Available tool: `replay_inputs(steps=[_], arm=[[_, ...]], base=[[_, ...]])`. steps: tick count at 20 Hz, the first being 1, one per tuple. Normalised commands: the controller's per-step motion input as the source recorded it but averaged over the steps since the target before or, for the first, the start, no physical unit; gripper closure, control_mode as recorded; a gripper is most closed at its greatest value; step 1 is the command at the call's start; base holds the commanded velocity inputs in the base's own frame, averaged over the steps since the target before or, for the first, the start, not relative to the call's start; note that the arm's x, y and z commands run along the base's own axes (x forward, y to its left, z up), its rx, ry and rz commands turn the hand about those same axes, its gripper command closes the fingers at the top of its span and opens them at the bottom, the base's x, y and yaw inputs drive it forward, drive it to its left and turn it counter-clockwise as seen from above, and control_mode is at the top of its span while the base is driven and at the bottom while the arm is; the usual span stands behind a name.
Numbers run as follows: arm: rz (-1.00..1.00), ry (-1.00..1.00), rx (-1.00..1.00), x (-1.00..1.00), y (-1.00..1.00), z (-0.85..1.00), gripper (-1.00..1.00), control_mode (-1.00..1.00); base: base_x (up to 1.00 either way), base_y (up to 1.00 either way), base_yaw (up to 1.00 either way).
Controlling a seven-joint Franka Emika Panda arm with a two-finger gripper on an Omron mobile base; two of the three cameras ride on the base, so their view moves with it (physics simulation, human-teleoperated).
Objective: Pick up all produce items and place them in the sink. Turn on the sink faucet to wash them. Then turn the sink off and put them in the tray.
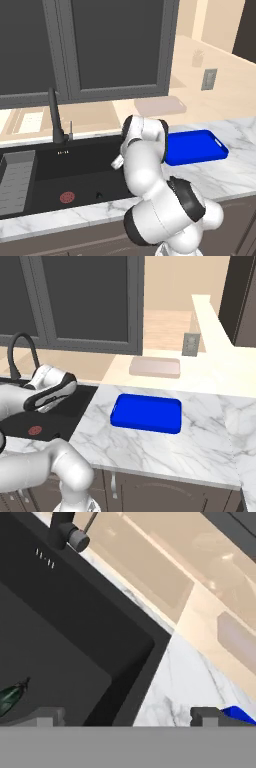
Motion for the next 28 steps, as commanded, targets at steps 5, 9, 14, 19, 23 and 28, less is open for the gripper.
replay_inputs(steps=[5,9,14,19,23,28], arm=[[-0.06,0.21,-0.11,-0.24,0.16,0.97,-1.00,-1.00],[-0.05,0.28,-0.09,-0.31,0.30,1.00,-1.00,-1.00],[-0.05,0.33,-0.09,-0.28,0.47,1.00,-1.00,-1.00],[-0.02,0.19,-0.18,-0.20,0.51,1.00,-1.00,-1.00],[0.00,0.02,-0.31,-0.25,0.50,1.00,-1.00,-1.00],[0.00,0.00,-0.40,-0.27,0.45,1.00,-1.00,-1.00]], base=[[0.00,0.00,0.00],[0.00,0.00,0.00],[0.00,0.00,0.00],[0.00,0.00,0.00],[0.00,0.00,0.00],[0.00,0.00,0.00]])
